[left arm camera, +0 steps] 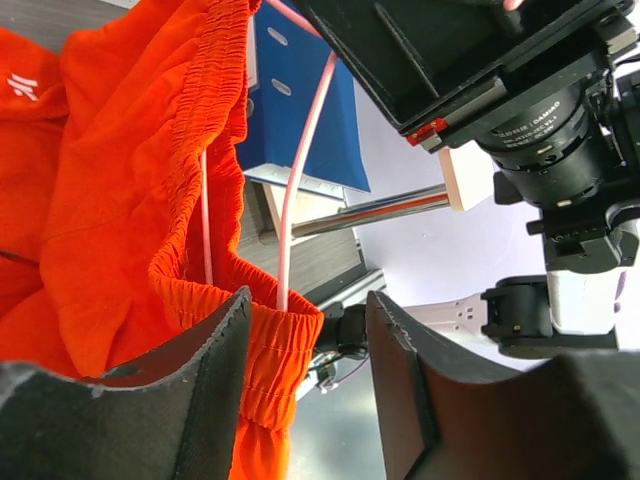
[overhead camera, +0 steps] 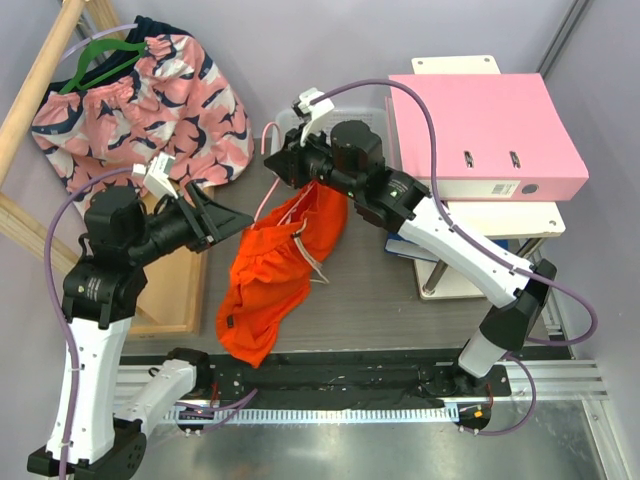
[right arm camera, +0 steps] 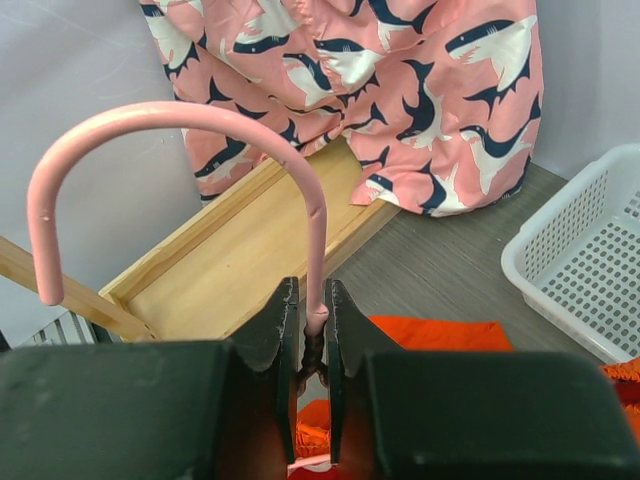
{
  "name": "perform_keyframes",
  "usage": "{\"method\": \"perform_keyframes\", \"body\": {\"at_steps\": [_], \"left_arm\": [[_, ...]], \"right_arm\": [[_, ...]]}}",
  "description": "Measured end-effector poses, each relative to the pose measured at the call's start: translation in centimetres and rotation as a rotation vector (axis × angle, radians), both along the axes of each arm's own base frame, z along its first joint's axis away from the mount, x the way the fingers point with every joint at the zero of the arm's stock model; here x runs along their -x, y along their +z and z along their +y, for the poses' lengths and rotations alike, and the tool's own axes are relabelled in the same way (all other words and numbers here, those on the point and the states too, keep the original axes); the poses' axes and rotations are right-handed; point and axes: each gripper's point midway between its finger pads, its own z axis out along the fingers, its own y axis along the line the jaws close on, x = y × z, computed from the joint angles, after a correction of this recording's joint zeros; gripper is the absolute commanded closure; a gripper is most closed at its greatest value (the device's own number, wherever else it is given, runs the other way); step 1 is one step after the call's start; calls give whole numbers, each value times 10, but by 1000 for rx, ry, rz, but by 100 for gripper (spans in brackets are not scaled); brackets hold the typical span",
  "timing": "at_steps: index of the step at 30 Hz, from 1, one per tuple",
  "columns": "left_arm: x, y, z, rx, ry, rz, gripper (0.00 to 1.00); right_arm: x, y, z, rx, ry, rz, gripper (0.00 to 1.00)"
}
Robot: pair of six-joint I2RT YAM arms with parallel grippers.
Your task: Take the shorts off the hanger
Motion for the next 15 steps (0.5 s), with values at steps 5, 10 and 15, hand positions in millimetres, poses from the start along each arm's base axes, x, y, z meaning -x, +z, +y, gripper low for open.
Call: {"method": "perform_keyframes", "body": {"at_steps": [5,10,15], "left_arm": [[-1,-5,-1,-6,-5,13,49],[0,-14,0,-12,-4,31,47],[1,-18,0,-14,-4,39,69]], "right_arm": [[3,1,3,-3,5,-9,99],[6,-1,6,-4,10,-14,99],[6,-1,6,-3,2,-15,99]]}}
